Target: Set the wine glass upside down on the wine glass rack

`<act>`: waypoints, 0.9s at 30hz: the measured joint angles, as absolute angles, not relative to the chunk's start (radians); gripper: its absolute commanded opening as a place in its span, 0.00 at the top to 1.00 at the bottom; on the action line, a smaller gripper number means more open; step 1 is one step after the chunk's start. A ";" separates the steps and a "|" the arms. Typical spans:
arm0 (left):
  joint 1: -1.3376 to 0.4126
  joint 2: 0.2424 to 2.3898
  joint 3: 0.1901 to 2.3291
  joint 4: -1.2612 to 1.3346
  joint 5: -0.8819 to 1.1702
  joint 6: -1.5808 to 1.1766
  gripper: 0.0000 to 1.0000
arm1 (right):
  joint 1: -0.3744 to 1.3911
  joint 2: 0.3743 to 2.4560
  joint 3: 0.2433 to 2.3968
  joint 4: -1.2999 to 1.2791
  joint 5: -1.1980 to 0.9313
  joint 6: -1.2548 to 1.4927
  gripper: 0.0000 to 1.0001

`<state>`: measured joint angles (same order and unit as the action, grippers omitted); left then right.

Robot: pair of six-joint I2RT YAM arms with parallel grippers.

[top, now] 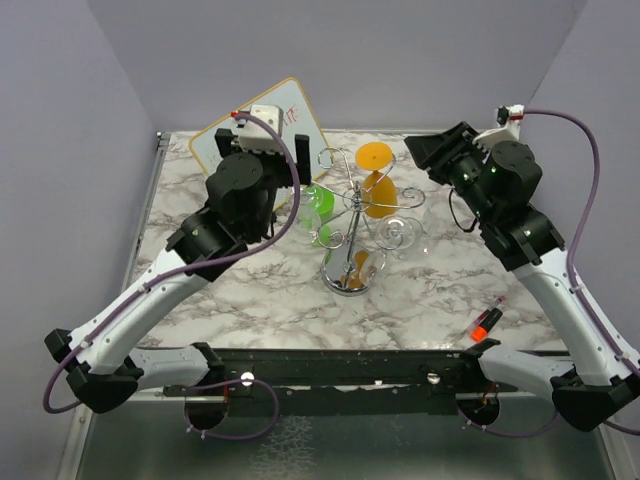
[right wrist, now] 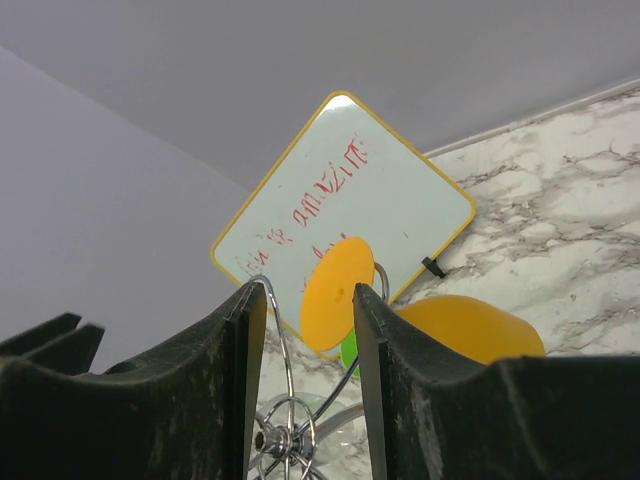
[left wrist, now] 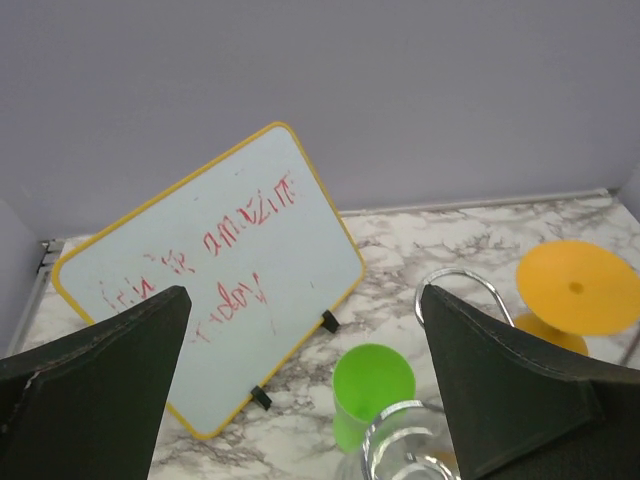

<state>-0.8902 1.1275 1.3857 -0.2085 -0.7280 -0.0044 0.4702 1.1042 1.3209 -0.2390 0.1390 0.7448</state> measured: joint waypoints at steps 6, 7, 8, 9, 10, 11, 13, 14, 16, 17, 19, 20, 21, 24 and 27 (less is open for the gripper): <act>-0.706 1.267 1.560 -0.307 -0.558 -0.070 0.03 | 0.470 1.028 1.316 -0.297 0.172 0.733 0.54; -0.680 1.280 1.575 -0.319 -0.512 -0.085 0.02 | 0.470 1.014 1.313 -0.304 0.176 0.733 0.54; -0.654 1.293 1.587 -0.332 -0.477 -0.097 0.01 | 0.470 0.997 1.305 -0.310 0.178 0.733 0.54; -0.630 1.306 1.597 -0.346 -0.435 -0.112 0.01 | 0.470 0.980 1.294 -0.315 0.179 0.733 0.54; -0.598 1.322 1.608 -0.358 -0.382 -0.128 0.01 | 0.470 0.961 1.279 -0.318 0.180 0.733 0.53; -0.573 1.333 1.612 -0.367 -0.337 -0.144 0.01 | 0.470 0.942 1.262 -0.320 0.182 0.733 0.53; -0.532 1.351 1.613 -0.384 -0.272 -0.162 0.01 | 0.470 0.907 1.230 -0.337 0.189 0.733 0.52; -0.510 1.363 1.613 -0.395 -0.236 -0.168 0.01 | 0.470 0.893 1.217 -0.344 0.193 0.733 0.52; -0.476 1.387 1.612 -0.410 -0.184 -0.179 0.01 | 0.470 0.870 1.192 -0.350 0.199 0.733 0.52; -0.461 1.397 1.610 -0.416 -0.160 -0.184 0.01 | 0.470 0.860 1.180 -0.353 0.202 0.733 0.52; -0.425 1.417 1.598 -0.426 -0.100 -0.197 0.02 | 0.470 0.844 1.163 -0.360 0.205 0.733 0.52; -0.409 1.427 1.593 -0.432 -0.069 -0.204 0.05 | 0.470 0.838 1.158 -0.364 0.207 0.733 0.52; -0.398 1.434 1.590 -0.438 -0.047 -0.210 0.09 | 0.470 0.834 1.158 -0.369 0.209 0.733 0.52; -0.362 1.470 1.583 -0.462 0.033 -0.225 0.17 | 0.470 0.830 1.158 -0.375 0.214 0.733 0.52; -0.344 1.514 1.571 -0.490 0.085 -0.231 0.20 | 0.470 0.832 1.158 -0.403 0.218 0.733 0.52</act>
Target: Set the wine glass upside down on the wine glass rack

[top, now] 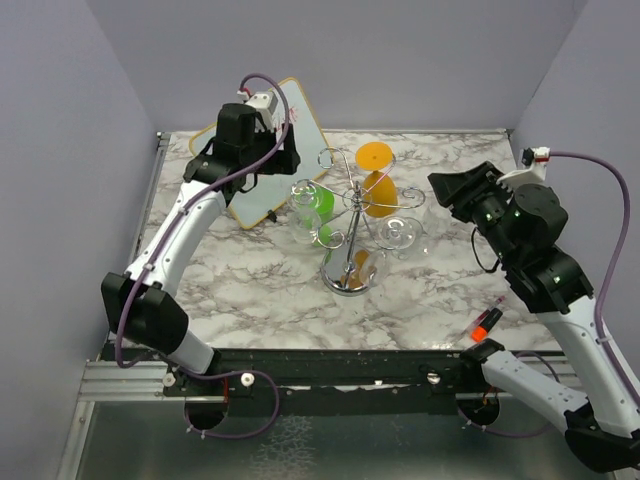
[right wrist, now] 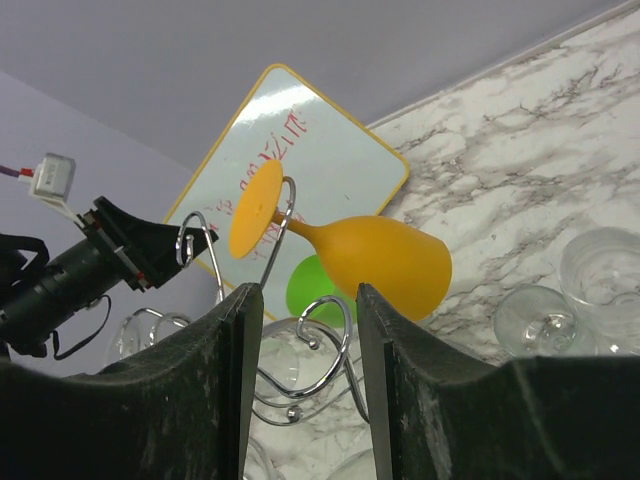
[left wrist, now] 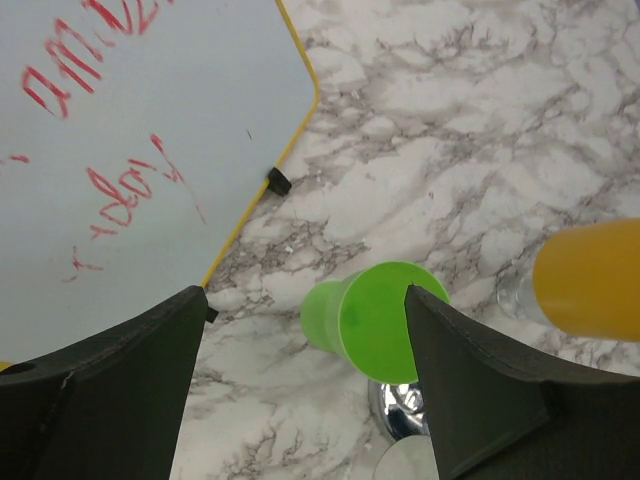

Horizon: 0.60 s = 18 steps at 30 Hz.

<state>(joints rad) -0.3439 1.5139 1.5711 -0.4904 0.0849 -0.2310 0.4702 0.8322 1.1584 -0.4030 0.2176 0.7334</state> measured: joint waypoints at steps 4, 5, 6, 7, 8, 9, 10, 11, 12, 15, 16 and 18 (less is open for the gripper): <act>-0.344 1.570 1.548 -0.532 0.162 -0.228 0.21 | 0.470 0.847 1.159 -0.428 0.218 0.733 0.52; -0.344 1.589 1.541 -0.541 0.195 -0.224 0.21 | 0.470 0.852 1.159 -0.434 0.218 0.733 0.53; -0.344 1.597 1.535 -0.547 0.208 -0.223 0.21 | 0.470 0.857 1.159 -0.440 0.218 0.733 0.52; -0.344 1.610 1.524 -0.552 0.226 -0.220 0.21 | 0.470 0.860 1.159 -0.445 0.217 0.733 0.52; -0.345 1.620 1.512 -0.557 0.240 -0.217 0.22 | 0.470 0.864 1.159 -0.450 0.217 0.733 0.52; -0.345 1.629 1.498 -0.564 0.247 -0.216 0.24 | 0.470 0.866 1.159 -0.454 0.217 0.733 0.52; -0.345 1.636 1.489 -0.572 0.252 -0.216 0.25 | 0.470 0.866 1.159 -0.458 0.217 0.733 0.52; -0.345 1.649 1.480 -0.581 0.255 -0.216 0.26 | 0.470 0.866 1.159 -0.461 0.217 0.733 0.52; -0.345 1.658 1.476 -0.588 0.258 -0.215 0.28 | 0.470 0.866 1.159 -0.463 0.217 0.733 0.52; -0.345 1.686 1.475 -0.602 0.270 -0.213 0.31 | 0.470 0.864 1.159 -0.464 0.218 0.733 0.52; -0.345 1.694 1.475 -0.607 0.279 -0.212 0.33 | 0.470 0.864 1.159 -0.464 0.218 0.733 0.52; -0.345 1.705 1.475 -0.612 0.293 -0.212 0.36 | 0.470 0.864 1.159 -0.464 0.218 0.733 0.52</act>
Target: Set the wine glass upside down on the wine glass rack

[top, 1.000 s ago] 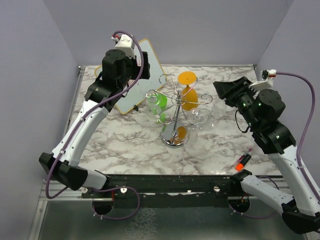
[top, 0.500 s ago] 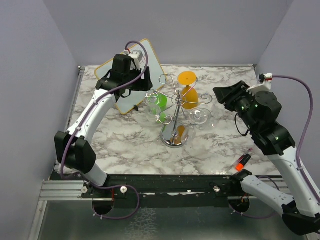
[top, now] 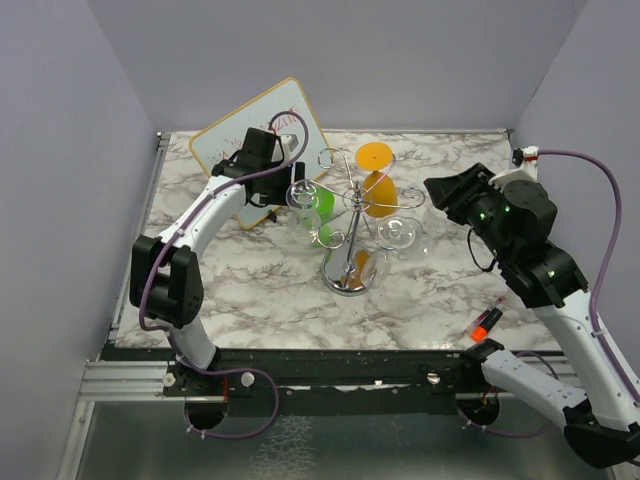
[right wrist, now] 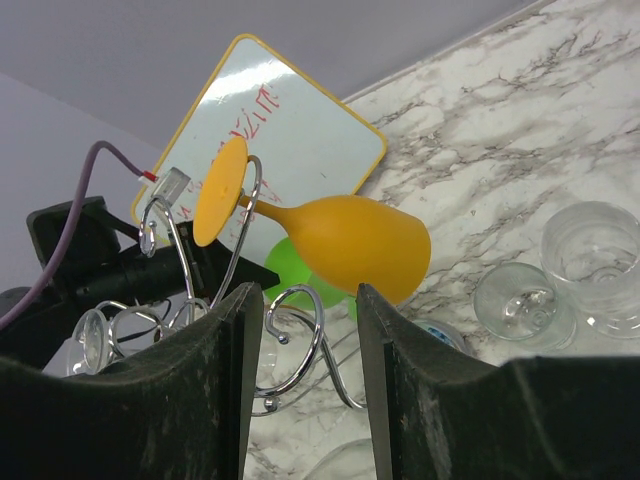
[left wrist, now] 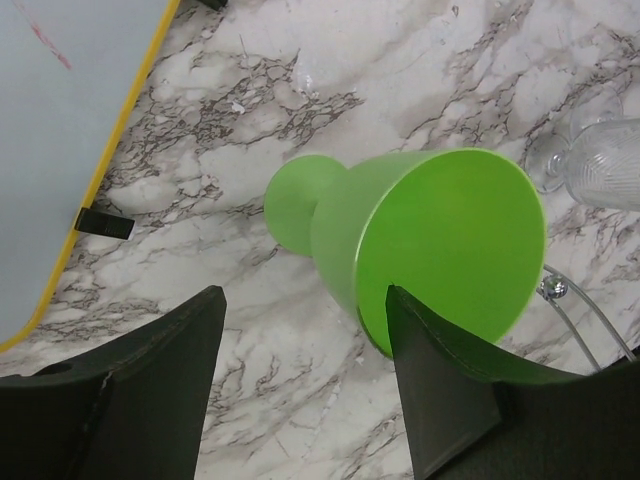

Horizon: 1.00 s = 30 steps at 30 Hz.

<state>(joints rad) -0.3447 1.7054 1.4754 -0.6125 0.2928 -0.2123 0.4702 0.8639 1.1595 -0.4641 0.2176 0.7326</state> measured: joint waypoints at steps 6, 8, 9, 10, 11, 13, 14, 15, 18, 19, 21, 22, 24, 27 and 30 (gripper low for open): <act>-0.345 1.748 1.479 -0.631 0.304 -0.217 0.50 | 0.470 0.864 1.159 -0.464 0.218 0.733 0.52; -0.345 1.760 1.483 -0.633 0.303 -0.222 0.55 | 0.470 0.863 1.159 -0.464 0.220 0.733 0.53; -0.345 1.764 1.488 -0.635 0.303 -0.223 0.58 | 0.470 0.863 1.159 -0.464 0.220 0.733 0.52; -0.345 1.770 1.494 -0.636 0.302 -0.224 0.60 | 0.470 0.863 1.159 -0.464 0.220 0.733 0.52; -0.345 1.774 1.499 -0.636 0.302 -0.226 0.62 | 0.470 0.862 1.159 -0.464 0.221 0.733 0.52; -0.345 1.778 1.505 -0.638 0.299 -0.227 0.69 | 0.470 0.861 1.159 -0.464 0.222 0.732 0.52; -0.345 1.778 1.507 -0.639 0.297 -0.228 0.71 | 0.470 0.860 1.159 -0.464 0.223 0.732 0.52; -0.345 1.779 1.510 -0.639 0.294 -0.228 0.73 | 0.470 0.859 1.159 -0.464 0.224 0.732 0.52; -0.345 1.779 1.513 -0.642 0.282 -0.228 0.83 | 0.470 0.856 1.159 -0.464 0.227 0.732 0.52; -0.345 1.779 1.514 -0.645 0.277 -0.227 0.88 | 0.470 0.854 1.159 -0.464 0.228 0.732 0.52; -0.345 1.779 1.515 -0.651 0.269 -0.225 0.98 | 0.470 0.853 1.159 -0.464 0.228 0.732 0.52; -0.345 1.779 1.517 -0.655 0.264 -0.224 1.00 | 0.470 0.852 1.159 -0.464 0.228 0.732 0.53; -0.345 1.779 1.519 -0.662 0.257 -0.221 1.00 | 0.470 0.850 1.159 -0.464 0.228 0.732 0.52; -0.345 1.777 1.526 -0.678 0.233 -0.217 1.00 | 0.470 0.846 1.159 -0.464 0.228 0.733 0.52; -0.345 1.768 1.530 -0.688 0.205 -0.216 1.00 | 0.470 0.843 1.159 -0.464 0.228 0.733 0.52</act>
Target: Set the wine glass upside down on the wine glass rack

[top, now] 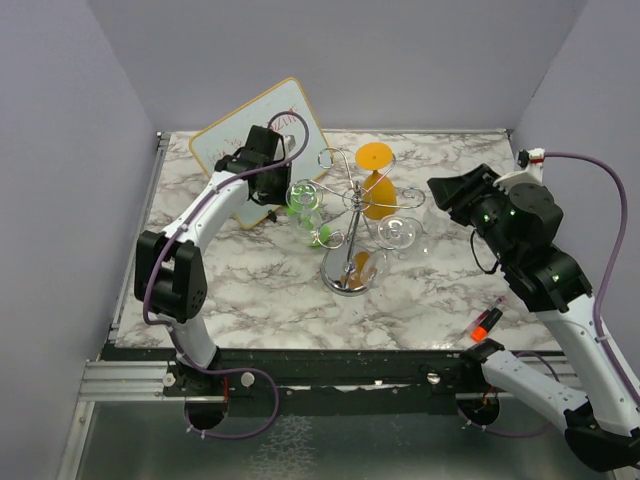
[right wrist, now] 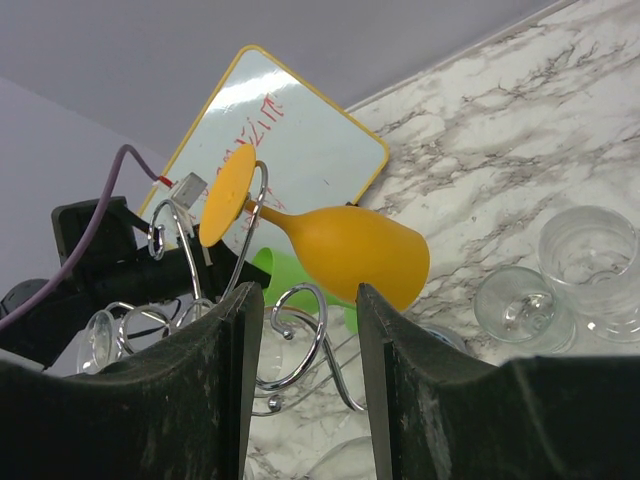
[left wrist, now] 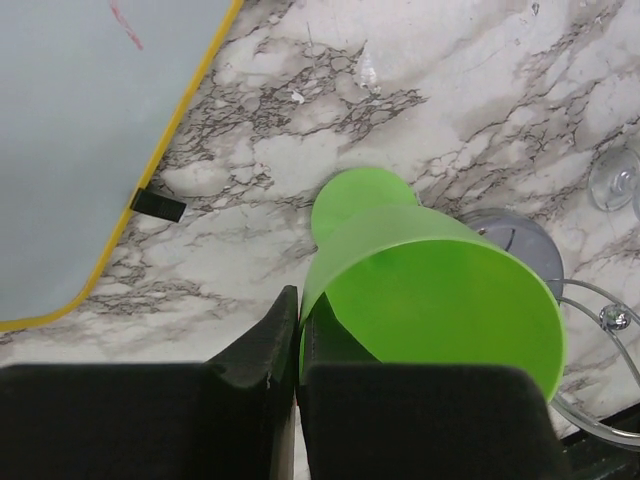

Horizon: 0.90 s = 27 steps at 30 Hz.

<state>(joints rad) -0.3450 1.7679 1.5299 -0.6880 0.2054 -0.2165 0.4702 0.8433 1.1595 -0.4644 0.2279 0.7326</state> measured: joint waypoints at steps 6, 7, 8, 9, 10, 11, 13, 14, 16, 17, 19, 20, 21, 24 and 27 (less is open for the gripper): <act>-0.345 1.689 1.547 -0.713 0.091 -0.225 1.00 | 0.470 0.844 1.159 -0.461 0.227 0.730 0.52; -0.345 1.665 1.552 -0.715 0.068 -0.228 1.00 | 0.470 0.845 1.159 -0.459 0.226 0.727 0.51; -0.345 1.632 1.562 -0.721 0.040 -0.233 1.00 | 0.470 0.847 1.160 -0.457 0.223 0.723 0.51; -0.345 1.603 1.569 -0.721 0.020 -0.239 1.00 | 0.470 0.852 1.163 -0.455 0.219 0.720 0.50; -0.345 1.565 1.581 -0.723 -0.006 -0.246 1.00 | 0.470 0.857 1.166 -0.451 0.213 0.715 0.48; -0.345 1.533 1.589 -0.721 -0.024 -0.251 1.00 | 0.470 0.863 1.167 -0.441 0.206 0.712 0.47; -0.345 1.461 1.607 -0.713 -0.060 -0.263 1.00 | 0.470 0.870 1.166 -0.421 0.183 0.703 0.43; -0.345 1.415 1.617 -0.705 -0.079 -0.273 1.00 | 0.470 0.872 1.165 -0.407 0.169 0.699 0.42; -0.345 1.353 1.643 -0.698 -0.101 -0.291 1.00 | 0.470 0.869 1.159 -0.367 0.138 0.687 0.39; -0.345 1.330 1.658 -0.694 -0.107 -0.298 1.00 | 0.470 0.867 1.156 -0.345 0.121 0.682 0.38; -0.345 1.290 1.691 -0.680 -0.112 -0.315 1.00 | 0.470 0.863 1.152 -0.292 0.084 0.675 0.37; -0.345 1.266 1.711 -0.667 -0.112 -0.327 1.00 | 0.470 0.863 1.152 -0.274 0.068 0.673 0.37; -0.345 1.250 1.723 -0.653 -0.112 -0.337 1.00 | 0.470 0.864 1.152 -0.252 0.050 0.671 0.37; -0.345 1.206 1.732 -0.604 -0.087 -0.370 1.00 | 0.470 0.864 1.148 -0.192 0.002 0.672 0.36; -0.344 1.182 1.728 -0.544 -0.031 -0.403 1.00 | 0.470 0.864 1.129 -0.124 -0.043 0.679 0.36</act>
<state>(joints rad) -0.3443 1.1816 1.7283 -0.5438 -0.0315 -0.4034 0.4702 0.8639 1.1286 -0.1242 -0.0425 0.6788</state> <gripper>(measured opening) 0.018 0.635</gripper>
